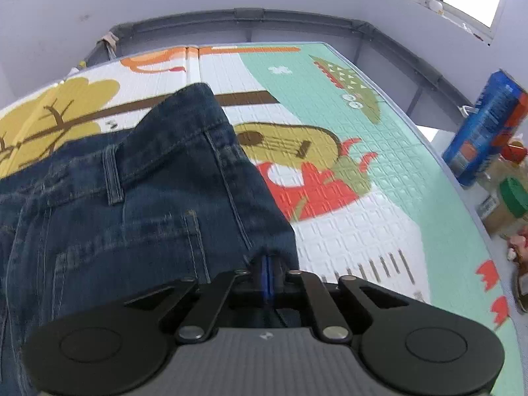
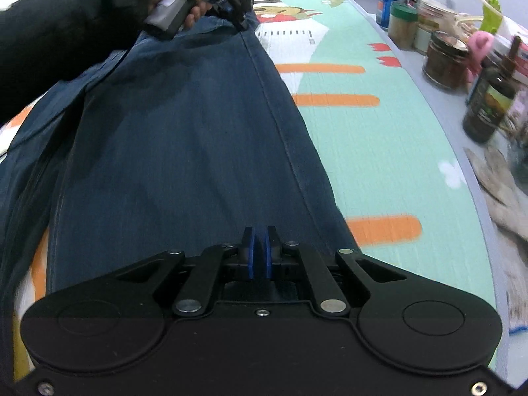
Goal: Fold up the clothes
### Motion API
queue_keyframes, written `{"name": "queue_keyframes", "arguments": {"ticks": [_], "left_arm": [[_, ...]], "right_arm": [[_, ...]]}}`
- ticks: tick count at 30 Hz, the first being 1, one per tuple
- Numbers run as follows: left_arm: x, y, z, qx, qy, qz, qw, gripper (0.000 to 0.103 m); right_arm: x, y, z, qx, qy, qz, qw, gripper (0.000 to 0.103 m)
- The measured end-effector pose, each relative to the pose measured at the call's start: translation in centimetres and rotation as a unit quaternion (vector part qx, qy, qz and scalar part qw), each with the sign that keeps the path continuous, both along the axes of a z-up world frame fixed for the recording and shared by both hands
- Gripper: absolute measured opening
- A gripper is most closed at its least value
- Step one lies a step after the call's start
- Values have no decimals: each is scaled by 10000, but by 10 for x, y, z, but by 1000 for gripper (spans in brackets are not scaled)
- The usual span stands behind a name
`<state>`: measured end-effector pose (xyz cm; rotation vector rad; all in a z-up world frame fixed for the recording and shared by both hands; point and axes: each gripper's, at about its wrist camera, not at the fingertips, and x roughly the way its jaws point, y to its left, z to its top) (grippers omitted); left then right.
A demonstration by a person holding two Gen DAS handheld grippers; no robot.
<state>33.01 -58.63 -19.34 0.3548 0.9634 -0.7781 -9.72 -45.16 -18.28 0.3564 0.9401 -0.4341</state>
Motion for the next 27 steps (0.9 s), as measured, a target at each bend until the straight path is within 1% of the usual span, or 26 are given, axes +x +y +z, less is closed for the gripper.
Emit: {"name": "queue_keyframes", "arguments": {"ticks": [2,6,11,14,16,18,20,22,24,27], "left_arm": [[2,-5,0,-13,-93,-37,9999,3],[-1,-11,0,16,-421,-79,9991,3],[-2,-13,1,24,-398,-48,9992,3],[-2,-8,8,7,-402,15,9992,4],[-1,-3,14,30,-483,116,9988,8],[1,4,22,48,-507,204,9985,8],[3,13,31,-16,-472,262,9985,8],[4,23,43,-58,-536,318,9980,9],[3,32,57,-88,-599,317,9977,9],[-2,48,78,-88,-717,322,9969,10]], "right_arm": [[-18,4,1,17,1,4,10000,5],[-53,10,4,136,-7,5,9999,5],[-91,17,7,213,-76,-44,9997,5],[-108,23,7,218,77,2,9997,5],[-124,27,10,173,131,-28,9998,5],[-138,31,13,155,212,-85,9996,5],[-150,31,17,261,262,-191,9991,5],[-157,32,20,330,291,-294,9986,5],[-162,34,24,342,265,-377,9983,8],[-164,37,37,250,105,-367,9990,8]]}}
